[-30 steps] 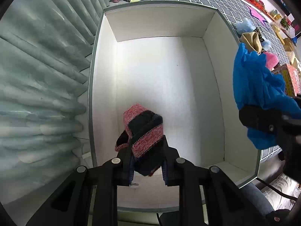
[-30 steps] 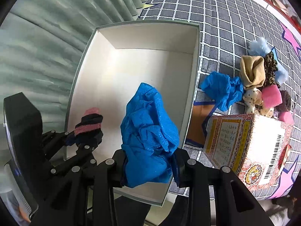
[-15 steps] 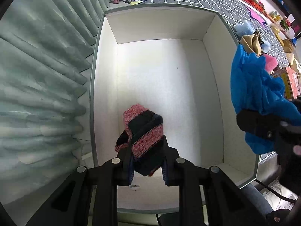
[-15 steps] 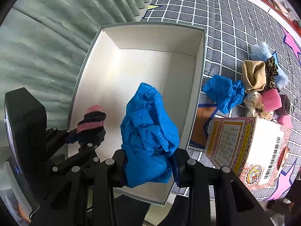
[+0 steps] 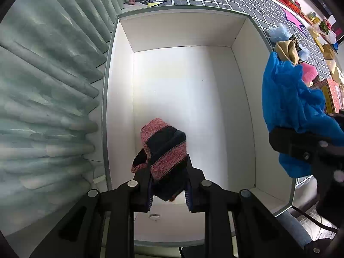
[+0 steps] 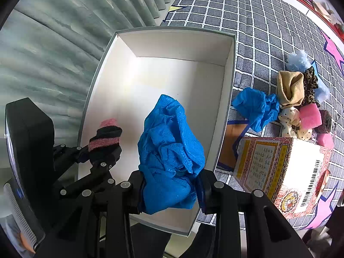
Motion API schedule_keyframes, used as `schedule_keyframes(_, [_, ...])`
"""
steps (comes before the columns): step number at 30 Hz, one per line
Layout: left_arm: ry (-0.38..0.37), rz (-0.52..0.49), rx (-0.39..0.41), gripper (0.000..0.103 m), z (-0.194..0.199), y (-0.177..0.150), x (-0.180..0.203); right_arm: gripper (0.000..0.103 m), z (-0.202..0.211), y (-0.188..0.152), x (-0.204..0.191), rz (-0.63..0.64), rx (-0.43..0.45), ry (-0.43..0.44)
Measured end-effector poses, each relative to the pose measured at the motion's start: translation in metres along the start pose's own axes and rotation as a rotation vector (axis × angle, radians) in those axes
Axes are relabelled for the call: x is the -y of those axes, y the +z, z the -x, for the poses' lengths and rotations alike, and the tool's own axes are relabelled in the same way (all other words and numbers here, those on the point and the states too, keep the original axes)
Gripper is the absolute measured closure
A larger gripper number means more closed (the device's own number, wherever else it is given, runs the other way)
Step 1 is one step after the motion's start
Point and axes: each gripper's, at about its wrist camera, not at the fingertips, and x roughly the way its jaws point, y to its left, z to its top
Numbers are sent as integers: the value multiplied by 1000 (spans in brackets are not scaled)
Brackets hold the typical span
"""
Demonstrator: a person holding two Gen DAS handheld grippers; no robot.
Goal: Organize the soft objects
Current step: 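Carry the knit hat and blue bag over the white box with both tools, then open both tools to drop the hat and bag into the box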
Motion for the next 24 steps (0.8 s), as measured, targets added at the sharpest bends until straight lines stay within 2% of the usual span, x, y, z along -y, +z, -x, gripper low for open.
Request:
schedule_keyframes(14, [-7, 1, 1, 79, 1, 1, -1, 66, -1, 1, 0, 3, 2, -2])
schedule_keyframes(17, [-18, 5, 11, 73, 3, 2, -2, 66, 0, 1, 1, 11, 7, -5])
schedule_keyframes(19, [-19, 14, 25, 66, 6, 2, -3, 54, 1, 1, -1, 16, 8, -3])
schedule_keyframes(21, [-18, 23, 39, 49, 9, 3, -4, 53, 1, 2, -1, 15, 12, -3])
schedule_keyframes(22, [-25, 30, 42, 43, 10, 3, -6, 47, 1, 3, -1, 13, 10, -1])
schedule_keyframes(23, [-34, 36, 45, 30, 11, 4, -7, 35, 1, 4, 0, 9, 7, -2])
schedule_keyframes(24, [-44, 47, 54, 16, 12, 5, -9, 11, 2, 5, 1, 1, 12, -2])
